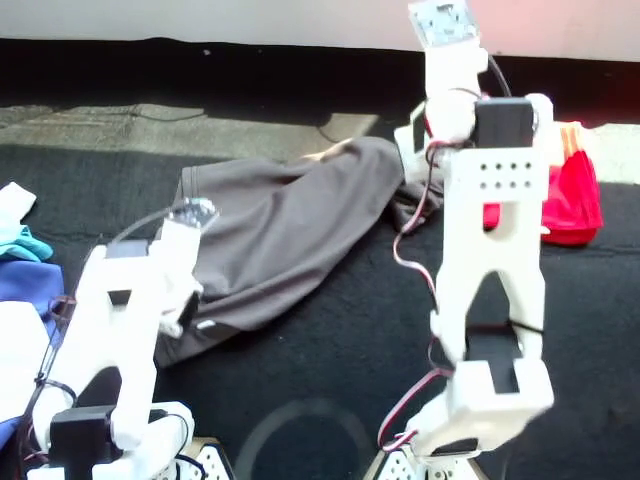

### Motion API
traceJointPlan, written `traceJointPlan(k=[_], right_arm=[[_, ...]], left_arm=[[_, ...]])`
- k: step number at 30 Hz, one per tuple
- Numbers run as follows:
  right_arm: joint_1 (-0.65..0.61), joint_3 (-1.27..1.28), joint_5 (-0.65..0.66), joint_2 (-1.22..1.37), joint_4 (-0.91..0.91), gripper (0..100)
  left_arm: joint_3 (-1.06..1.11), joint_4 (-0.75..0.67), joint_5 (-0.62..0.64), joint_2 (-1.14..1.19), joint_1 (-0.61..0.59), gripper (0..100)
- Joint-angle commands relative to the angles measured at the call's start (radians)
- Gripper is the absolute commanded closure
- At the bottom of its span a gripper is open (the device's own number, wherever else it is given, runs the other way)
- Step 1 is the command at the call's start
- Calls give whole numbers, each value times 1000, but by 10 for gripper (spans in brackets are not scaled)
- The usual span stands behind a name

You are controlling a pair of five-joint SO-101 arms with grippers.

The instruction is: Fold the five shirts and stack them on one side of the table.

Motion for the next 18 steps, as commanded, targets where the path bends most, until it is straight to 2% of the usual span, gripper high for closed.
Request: traceJointPlan(k=[1, 5, 11, 14, 18], right_arm=[[-41, 332, 6, -168, -76, 764], [-122, 751, 6, -318, -317, 764], [-360, 1276, 6, -449, -725, 764], [-441, 1362, 3, -438, -872, 762], [-507, 1296, -101, -334, -905, 723]], left_arm=[[-226, 86, 63, -2, -5, 991], [-387, 106, 66, 1, -36, 991], [-452, 95, 66, 2, -101, 991], [-444, 49, 66, 2, -143, 991], [-443, 49, 66, 2, -156, 991]])
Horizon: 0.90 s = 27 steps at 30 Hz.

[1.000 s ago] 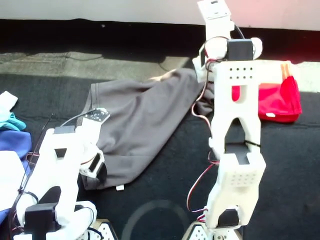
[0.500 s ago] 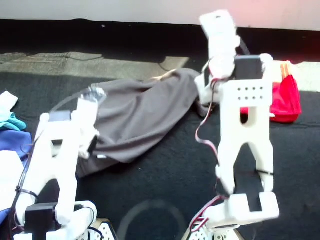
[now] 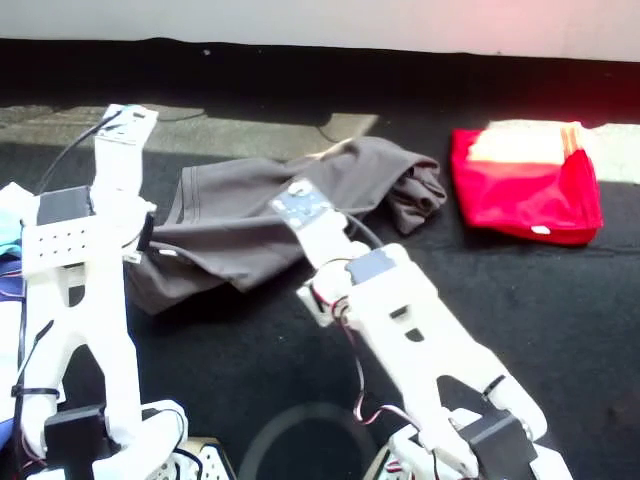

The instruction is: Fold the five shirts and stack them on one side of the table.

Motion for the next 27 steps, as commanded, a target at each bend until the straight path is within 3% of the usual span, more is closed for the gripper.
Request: traceJointPlan(k=[1, 4, 11, 21, 24, 27], right_arm=[[-61, -70, -87, 85, -39, 690], [-99, -179, -137, 208, -38, 634], [-140, -452, -141, 478, -39, 634], [24, -961, -138, 877, -33, 635], [64, -1076, -137, 947, 8, 717], [91, -1184, -135, 1001, 59, 920]], left_arm=[[-35, -15, 8, -4, -15, 991], [-36, -15, 8, -4, -16, 991], [-44, -18, 8, -5, -104, 991], [-41, 21, 8, -12, -133, 991], [-39, 28, 8, -13, -131, 991], [-38, 28, 8, -7, -131, 991]])
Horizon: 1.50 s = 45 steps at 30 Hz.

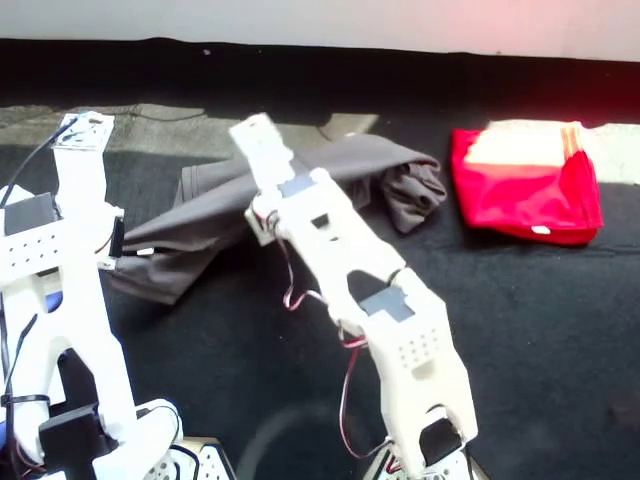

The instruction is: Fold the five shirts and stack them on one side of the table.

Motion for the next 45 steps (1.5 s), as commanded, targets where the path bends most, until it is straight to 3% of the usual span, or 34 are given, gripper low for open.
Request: traceJointPlan(k=[1, 5, 12, 18, 21, 26, 34, 37, 41, 45], right_arm=[[67, -156, -2, 31, 42, 981], [110, -282, -2, 36, 133, 986], [128, -636, 68, 41, 506, 991], [127, -875, 152, 45, 687, 991], [105, -843, 169, 79, 742, 975], [10, -786, 169, 188, 839, 858], [-153, -792, 178, 243, 826, 853], [-151, -805, 203, 303, 806, 853], [-90, -805, 193, 390, 648, 849], [-27, -806, 98, 404, 544, 742]], left_arm=[[-36, 6, 8, -7, -4, 991], [-41, 6, 8, -10, -4, 991], [-101, 9, 55, -15, -4, 991], [-237, 170, 95, -15, 27, 991], [-285, 209, 101, -15, 38, 991], [-282, 152, 100, -5, 36, 991], [-223, 91, 95, -5, 35, 991], [-219, 91, 95, -5, 35, 991], [-226, 98, 98, -13, 36, 991], [-222, 100, 97, -8, 35, 991]])
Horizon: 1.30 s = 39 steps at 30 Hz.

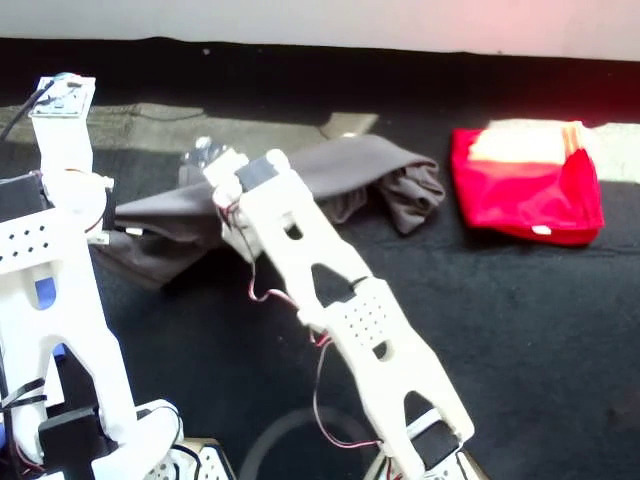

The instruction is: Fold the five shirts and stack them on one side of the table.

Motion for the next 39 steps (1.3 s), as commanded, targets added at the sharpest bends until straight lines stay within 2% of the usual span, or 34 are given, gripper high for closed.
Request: traceJointPlan(k=[1, 3, 9, 14, 20, 22, 26, 27, 28, 30, 35, 39], right_arm=[[68, -33, -64, -5, -65, 709], [73, -88, -64, 1, -62, 668], [88, -209, -66, 7, -111, 666], [130, -170, -71, 7, -239, 666], [140, -111, -68, 7, -289, 669], [151, -101, -68, 8, -311, 720], [189, -101, -68, 5, -325, 998], [199, -102, -68, -4, -321, 983], [209, -110, -68, -7, -317, 965], [226, -176, -68, -10, -278, 992], [243, -375, -61, -25, -81, 991], [232, -555, 23, -22, 87, 991]], left_arm=[[-4, -8, 2, -7, 8, 991], [-4, -8, 2, -5, 8, 991], [-4, -15, 2, -5, 13, 991], [-4, -11, 2, -5, 13, 991], [-4, -9, 5, -5, 13, 991], [-4, -9, 5, -5, 13, 991], [-4, 9, 5, -5, 12, 991], [-2, 17, 5, -5, 13, 991], [-2, 23, 5, -5, 13, 991], [-2, 28, 5, -5, 13, 991], [-12, 28, 6, -7, 13, 991], [-31, 32, 6, -15, 28, 991]])
